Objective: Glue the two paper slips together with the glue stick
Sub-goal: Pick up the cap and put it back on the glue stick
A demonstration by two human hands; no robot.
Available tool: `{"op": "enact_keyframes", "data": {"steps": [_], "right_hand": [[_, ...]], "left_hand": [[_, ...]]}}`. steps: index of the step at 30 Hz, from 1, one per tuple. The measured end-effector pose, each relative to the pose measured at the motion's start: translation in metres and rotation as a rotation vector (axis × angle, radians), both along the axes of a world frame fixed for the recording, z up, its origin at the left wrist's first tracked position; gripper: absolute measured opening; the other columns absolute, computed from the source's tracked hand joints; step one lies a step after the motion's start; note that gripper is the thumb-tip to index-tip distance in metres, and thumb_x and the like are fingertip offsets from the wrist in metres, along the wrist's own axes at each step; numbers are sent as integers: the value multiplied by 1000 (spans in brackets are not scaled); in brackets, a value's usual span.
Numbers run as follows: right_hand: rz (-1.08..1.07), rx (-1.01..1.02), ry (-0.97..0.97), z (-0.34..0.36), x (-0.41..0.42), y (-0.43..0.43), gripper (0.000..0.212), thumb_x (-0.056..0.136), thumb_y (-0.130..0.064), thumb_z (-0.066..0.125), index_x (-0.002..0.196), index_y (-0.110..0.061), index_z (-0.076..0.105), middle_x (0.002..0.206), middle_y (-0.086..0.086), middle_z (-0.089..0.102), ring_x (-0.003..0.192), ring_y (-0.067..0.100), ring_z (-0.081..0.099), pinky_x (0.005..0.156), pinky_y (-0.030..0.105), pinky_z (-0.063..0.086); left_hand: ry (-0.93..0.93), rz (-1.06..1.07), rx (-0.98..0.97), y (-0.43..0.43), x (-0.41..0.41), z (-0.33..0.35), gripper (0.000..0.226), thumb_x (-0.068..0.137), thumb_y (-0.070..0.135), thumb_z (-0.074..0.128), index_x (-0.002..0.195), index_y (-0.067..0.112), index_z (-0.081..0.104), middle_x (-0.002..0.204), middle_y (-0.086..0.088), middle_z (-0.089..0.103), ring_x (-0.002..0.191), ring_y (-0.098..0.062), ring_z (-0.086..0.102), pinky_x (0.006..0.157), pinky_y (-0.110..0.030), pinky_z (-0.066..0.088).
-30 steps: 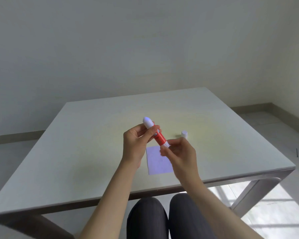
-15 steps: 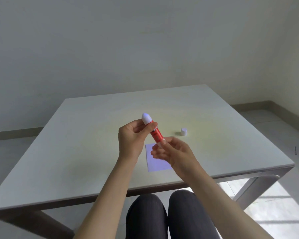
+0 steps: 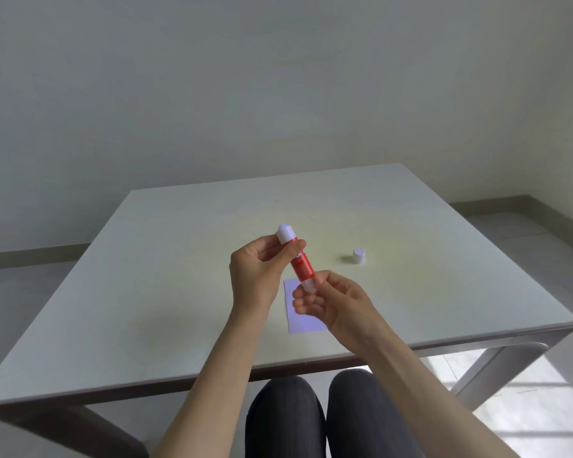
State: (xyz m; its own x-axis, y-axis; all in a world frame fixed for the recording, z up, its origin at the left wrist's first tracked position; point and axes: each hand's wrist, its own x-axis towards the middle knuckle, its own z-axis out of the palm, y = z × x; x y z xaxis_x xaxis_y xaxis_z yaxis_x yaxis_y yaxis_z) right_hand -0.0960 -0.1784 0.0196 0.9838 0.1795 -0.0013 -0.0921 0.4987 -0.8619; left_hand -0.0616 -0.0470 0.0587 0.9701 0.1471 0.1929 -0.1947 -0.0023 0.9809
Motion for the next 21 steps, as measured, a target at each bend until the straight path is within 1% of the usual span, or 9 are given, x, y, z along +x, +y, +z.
{"op": "enact_keyframes", "data": {"steps": [2,4,6,8,11,13,15,18,21], "right_hand": [[-278,-351,-217,-6,-2,6,14,83,-11,68,80,-9,54,80,8,70,67,20,69,70,31,57],[-542,-763,-359,-13,-4,13,28,81,-12,71,77,-22,44,82,-11,65,69,9,63,69,14,49],[-639,-916,-426,-17,-6,20,34,80,-16,72,78,-27,41,82,-17,59,69,2,57,64,6,41],[-680,-894,-425,-18,-5,25,33,79,-17,73,79,-24,41,79,-22,57,68,2,56,64,4,40],[-593,-842,-457,-15,2,22,34,76,-19,76,82,-19,42,76,-25,58,73,6,59,65,8,45],[-390,-902,-530,-13,6,12,38,74,-30,77,95,-22,47,84,-22,59,75,9,58,69,12,47],[-346,-1038,-549,-15,21,-8,53,74,-42,73,117,-22,50,97,-10,58,83,10,57,76,21,49],[-522,-1522,-462,-20,59,-47,59,90,-35,57,142,-17,37,131,12,48,109,31,52,89,43,47],[-338,-1921,-295,-32,83,-72,57,97,-25,42,149,-21,20,143,16,35,115,37,46,90,43,42]], "left_hand": [[-10,22,45,-2,1,0,10,64,29,82,66,33,74,71,14,76,70,-5,71,69,-18,52],[-10,52,81,-4,1,-1,11,64,31,82,67,32,72,69,16,75,69,-3,70,67,-15,51],[-19,87,101,-6,1,-4,13,64,37,81,71,30,71,69,16,74,67,0,68,65,-12,50],[-7,65,155,-6,1,-8,21,68,43,77,83,29,71,76,15,73,69,3,67,63,-10,47],[80,-89,244,-5,0,-12,42,74,39,73,114,29,65,91,10,72,76,2,69,62,-5,48],[76,-79,241,2,1,-15,44,76,30,74,119,27,63,89,5,74,76,-6,71,64,-7,48],[65,3,262,12,3,-15,45,76,24,75,120,26,63,89,2,75,77,-12,72,68,-14,51],[24,88,501,26,4,-14,35,78,19,71,112,23,66,85,3,74,76,-18,71,75,-29,54],[-19,100,693,29,-1,-13,18,79,18,67,97,17,69,70,6,67,73,-19,68,69,-28,48]]}}
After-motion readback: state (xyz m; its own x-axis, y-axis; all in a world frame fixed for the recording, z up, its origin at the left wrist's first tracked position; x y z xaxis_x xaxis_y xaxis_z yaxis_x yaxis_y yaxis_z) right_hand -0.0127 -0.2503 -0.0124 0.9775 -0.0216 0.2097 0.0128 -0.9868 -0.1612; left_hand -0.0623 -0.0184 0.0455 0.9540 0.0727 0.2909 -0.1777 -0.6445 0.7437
